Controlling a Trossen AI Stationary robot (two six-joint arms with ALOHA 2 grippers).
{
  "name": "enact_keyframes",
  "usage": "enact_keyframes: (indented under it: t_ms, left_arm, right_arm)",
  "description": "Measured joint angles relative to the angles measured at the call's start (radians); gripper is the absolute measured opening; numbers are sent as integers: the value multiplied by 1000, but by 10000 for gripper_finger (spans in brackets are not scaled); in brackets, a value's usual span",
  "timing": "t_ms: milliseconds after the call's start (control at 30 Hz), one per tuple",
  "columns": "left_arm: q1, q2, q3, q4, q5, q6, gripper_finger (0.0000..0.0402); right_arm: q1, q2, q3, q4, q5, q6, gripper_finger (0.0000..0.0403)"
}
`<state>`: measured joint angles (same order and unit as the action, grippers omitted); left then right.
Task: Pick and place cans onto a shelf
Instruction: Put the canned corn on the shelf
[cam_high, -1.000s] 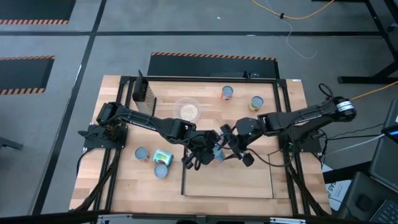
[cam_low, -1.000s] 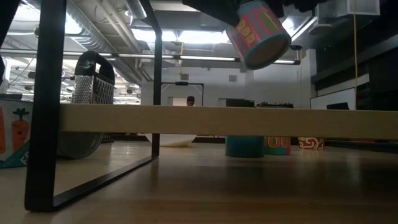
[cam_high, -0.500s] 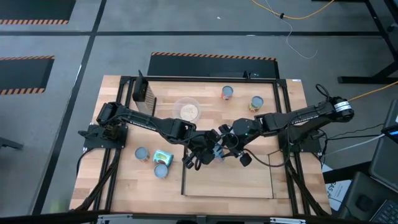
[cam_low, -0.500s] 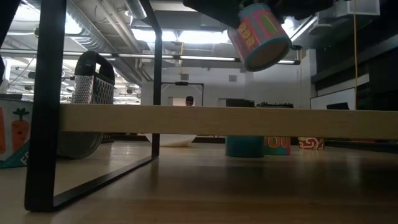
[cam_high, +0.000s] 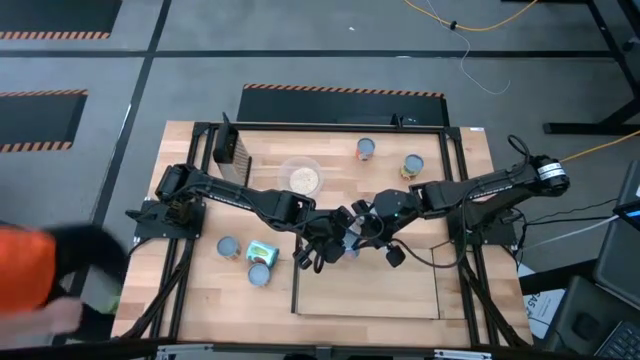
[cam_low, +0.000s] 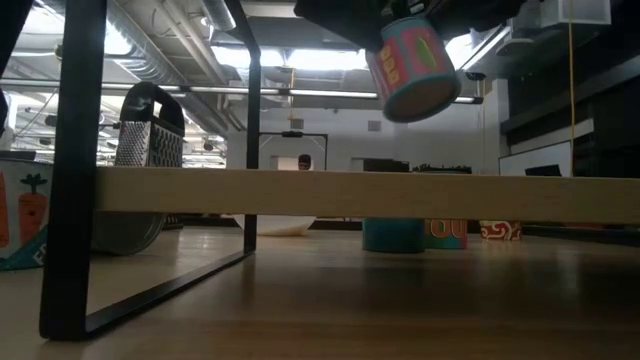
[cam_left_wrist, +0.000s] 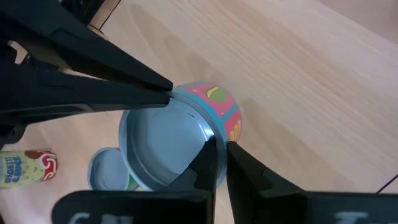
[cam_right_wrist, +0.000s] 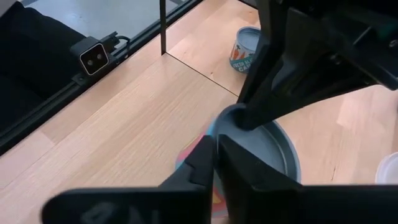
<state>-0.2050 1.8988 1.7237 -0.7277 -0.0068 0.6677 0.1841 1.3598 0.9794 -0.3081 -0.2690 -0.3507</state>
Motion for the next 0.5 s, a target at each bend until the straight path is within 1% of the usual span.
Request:
enact_keyframes:
  t_ms: [133,500]
  left_arm:
    - [0,0,0,0,-6,-2,14]
    - [0,0,0,1,-7,-3,17]
  right_arm:
    - [0,0,0,-1,2,1,6]
    - [0,0,0,-3,4,1,6]
